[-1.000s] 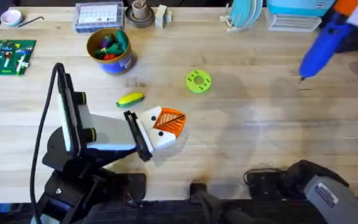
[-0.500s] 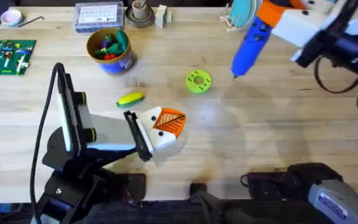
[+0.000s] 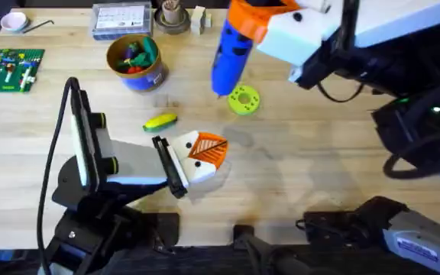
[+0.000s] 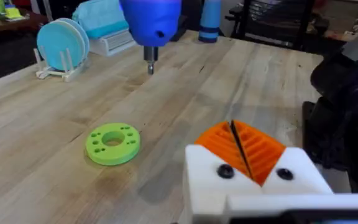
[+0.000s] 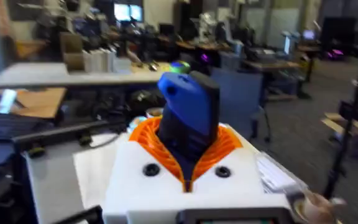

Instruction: Pick up the gripper from the table and insert it into the empty holder that is missing its gripper. Then pick up a screw, insert it into the mounting hole, and use the screwdriver to tighten it. Finally, clean up the table by picking up the vegetable and placing it into the bucket.

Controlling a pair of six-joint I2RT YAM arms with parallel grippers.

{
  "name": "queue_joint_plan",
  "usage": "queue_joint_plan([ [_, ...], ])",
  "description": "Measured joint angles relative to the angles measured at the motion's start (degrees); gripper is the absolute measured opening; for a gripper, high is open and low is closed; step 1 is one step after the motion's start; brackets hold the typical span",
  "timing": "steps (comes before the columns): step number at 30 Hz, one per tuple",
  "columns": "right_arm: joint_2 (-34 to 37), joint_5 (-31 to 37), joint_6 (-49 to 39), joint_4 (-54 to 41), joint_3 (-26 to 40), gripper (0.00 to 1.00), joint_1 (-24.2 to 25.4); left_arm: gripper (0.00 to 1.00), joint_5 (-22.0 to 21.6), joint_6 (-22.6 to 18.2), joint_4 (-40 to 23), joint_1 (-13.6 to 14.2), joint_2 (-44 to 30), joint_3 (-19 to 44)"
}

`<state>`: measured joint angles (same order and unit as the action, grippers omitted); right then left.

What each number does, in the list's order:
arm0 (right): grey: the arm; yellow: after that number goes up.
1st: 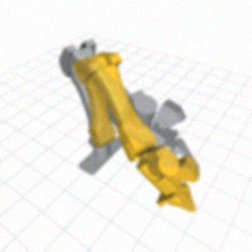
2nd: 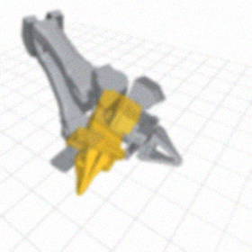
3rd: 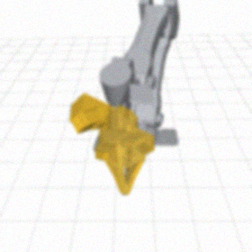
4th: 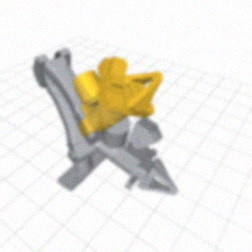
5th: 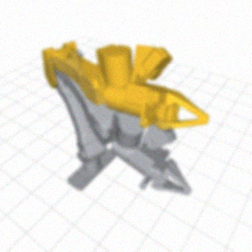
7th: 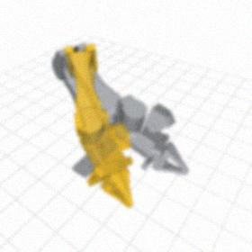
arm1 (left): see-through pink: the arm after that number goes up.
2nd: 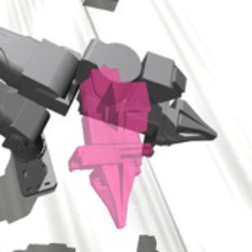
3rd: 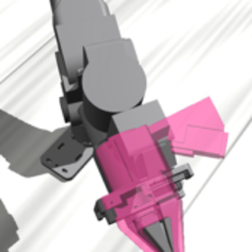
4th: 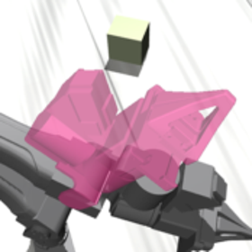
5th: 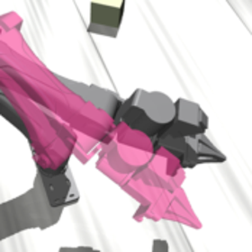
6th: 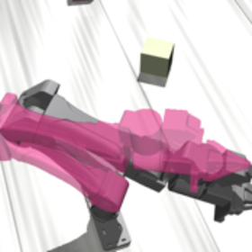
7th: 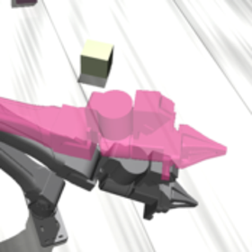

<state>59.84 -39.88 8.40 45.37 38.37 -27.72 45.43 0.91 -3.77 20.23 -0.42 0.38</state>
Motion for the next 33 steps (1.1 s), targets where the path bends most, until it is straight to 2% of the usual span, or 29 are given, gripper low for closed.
queue_joint_plan([
  [5,2.82,-0.05,3.77,7.28,0.0,0.022,-4.36,0.004,0.0,0.0,0.0,0.0,0.0,0.0],
  [21,3.93,-1.78,5.34,8.17,0.0,0.022,-11.75,0.004,0.0,0.0,0.0,0.0,0.0,0.0],
  [33,5.69,-2.6,5.36,6.71,0.0,0.022,-13.14,0.004,0.0,0.0,0.0,0.0,0.01,0.0],
])
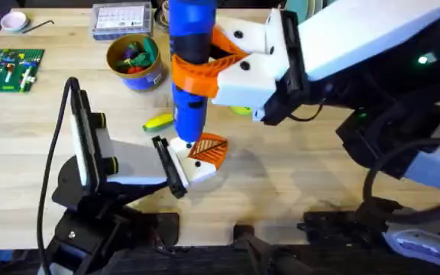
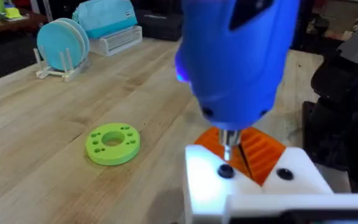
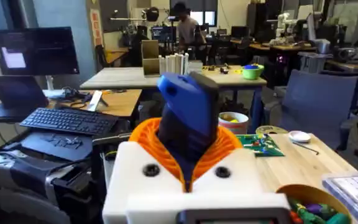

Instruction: Pick up the gripper from the table and insert it into the empty holder that is missing its gripper. Then pick up a screw, insert it into the mounting hole, and use the screwdriver to tighten it. Finally, clean up the table by picking up the vegetable and placing it into the bucket.

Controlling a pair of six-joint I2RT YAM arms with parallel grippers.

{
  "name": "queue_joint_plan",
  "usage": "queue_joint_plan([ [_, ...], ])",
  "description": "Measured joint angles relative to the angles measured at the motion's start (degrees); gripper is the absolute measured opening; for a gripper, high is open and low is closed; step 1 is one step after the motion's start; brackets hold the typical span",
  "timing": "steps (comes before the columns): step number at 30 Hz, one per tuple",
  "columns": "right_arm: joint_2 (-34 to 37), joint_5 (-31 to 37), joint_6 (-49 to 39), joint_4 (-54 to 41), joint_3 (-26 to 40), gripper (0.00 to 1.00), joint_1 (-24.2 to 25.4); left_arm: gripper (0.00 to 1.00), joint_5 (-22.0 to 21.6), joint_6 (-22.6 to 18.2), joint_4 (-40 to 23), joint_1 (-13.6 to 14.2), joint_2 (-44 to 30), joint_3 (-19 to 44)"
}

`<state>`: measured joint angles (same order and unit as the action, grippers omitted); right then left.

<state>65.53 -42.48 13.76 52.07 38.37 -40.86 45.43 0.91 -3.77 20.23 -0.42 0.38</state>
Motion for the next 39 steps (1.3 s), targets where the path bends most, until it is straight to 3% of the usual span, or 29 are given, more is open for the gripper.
queue_joint_plan([
  [39,1.63,0.22,-0.73,-0.22,0.0,0.022,-0.87,0.004,0.02,0.0,-0.02,0.0,0.0,0.0],
])
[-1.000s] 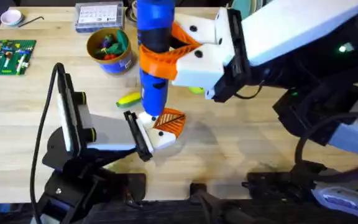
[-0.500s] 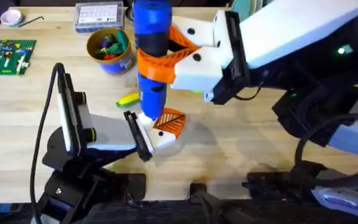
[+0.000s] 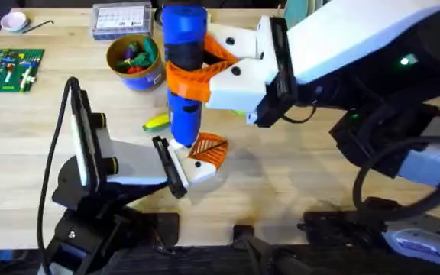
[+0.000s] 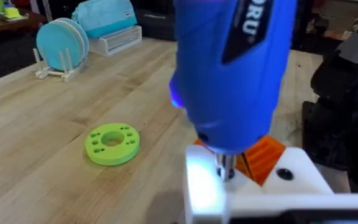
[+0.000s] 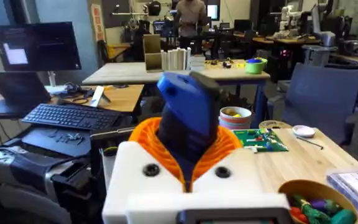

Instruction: Pick up the gripper from the table and insert it into the empty holder that is missing its gripper. Then pick up a screw, insert it into the mounting hole, and use the screwdriver to tighten it. Finally, clean up the table by picking up the vegetable and placing it into the bucket.

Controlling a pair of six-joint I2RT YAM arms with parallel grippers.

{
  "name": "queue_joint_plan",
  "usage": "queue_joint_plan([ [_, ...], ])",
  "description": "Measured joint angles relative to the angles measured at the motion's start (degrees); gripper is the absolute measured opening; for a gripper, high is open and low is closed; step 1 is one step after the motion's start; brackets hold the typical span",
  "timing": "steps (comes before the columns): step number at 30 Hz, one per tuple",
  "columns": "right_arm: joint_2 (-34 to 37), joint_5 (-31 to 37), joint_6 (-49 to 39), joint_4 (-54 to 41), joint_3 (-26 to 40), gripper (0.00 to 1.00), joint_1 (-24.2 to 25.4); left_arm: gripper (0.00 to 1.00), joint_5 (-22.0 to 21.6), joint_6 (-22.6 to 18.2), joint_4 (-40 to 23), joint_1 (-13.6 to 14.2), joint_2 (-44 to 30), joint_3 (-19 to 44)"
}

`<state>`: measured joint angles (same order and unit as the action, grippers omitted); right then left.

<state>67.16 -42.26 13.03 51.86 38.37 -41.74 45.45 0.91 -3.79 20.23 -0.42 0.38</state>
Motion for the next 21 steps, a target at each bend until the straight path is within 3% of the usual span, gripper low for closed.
queue_joint_plan([
  [21,-0.02,-0.3,0.69,4.9,0.0,0.022,0.0,0.004,0.0,0.0,0.0,0.0,0.01,0.0],
])
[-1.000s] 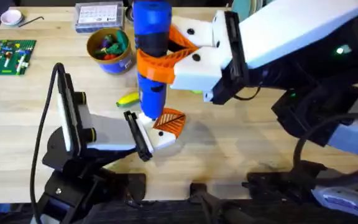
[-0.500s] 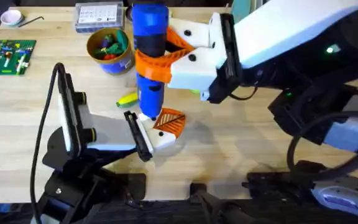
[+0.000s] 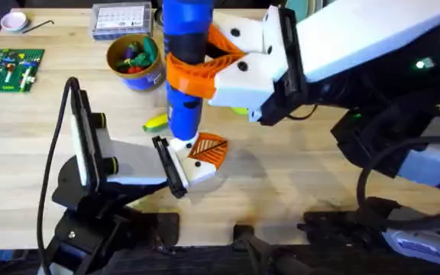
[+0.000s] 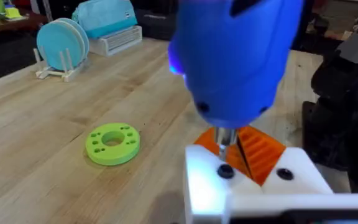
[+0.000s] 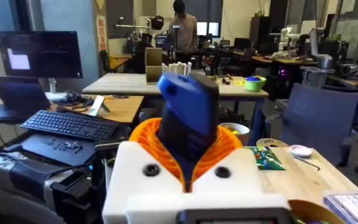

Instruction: Pick up the gripper from the table and insert it into the empty holder that is missing its gripper. Then pick up a screw, insert it into the mounting hole, and use the screwdriver to tighten it. Finally, clean up the table by picking up the vegetable and placing it into the bucket.

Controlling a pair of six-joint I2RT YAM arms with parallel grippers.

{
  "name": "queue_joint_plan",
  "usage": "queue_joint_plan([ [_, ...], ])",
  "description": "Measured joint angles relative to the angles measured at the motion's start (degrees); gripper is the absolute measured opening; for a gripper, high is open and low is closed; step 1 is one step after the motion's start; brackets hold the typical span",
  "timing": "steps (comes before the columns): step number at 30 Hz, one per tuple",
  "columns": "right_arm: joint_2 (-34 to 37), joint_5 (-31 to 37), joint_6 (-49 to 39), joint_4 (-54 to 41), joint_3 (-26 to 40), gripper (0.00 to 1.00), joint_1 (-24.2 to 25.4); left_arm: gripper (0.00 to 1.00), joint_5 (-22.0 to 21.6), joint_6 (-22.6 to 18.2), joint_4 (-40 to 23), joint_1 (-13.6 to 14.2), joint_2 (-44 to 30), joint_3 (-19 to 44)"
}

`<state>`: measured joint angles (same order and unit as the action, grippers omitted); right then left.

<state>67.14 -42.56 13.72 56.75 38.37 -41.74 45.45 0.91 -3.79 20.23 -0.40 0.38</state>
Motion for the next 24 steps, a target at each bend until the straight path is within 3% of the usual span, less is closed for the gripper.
queue_joint_plan([
  [24,0.0,-1.21,0.65,-2.93,0.0,0.022,0.0,0.004,0.0,0.0,0.0,0.0,0.0,0.0],
])
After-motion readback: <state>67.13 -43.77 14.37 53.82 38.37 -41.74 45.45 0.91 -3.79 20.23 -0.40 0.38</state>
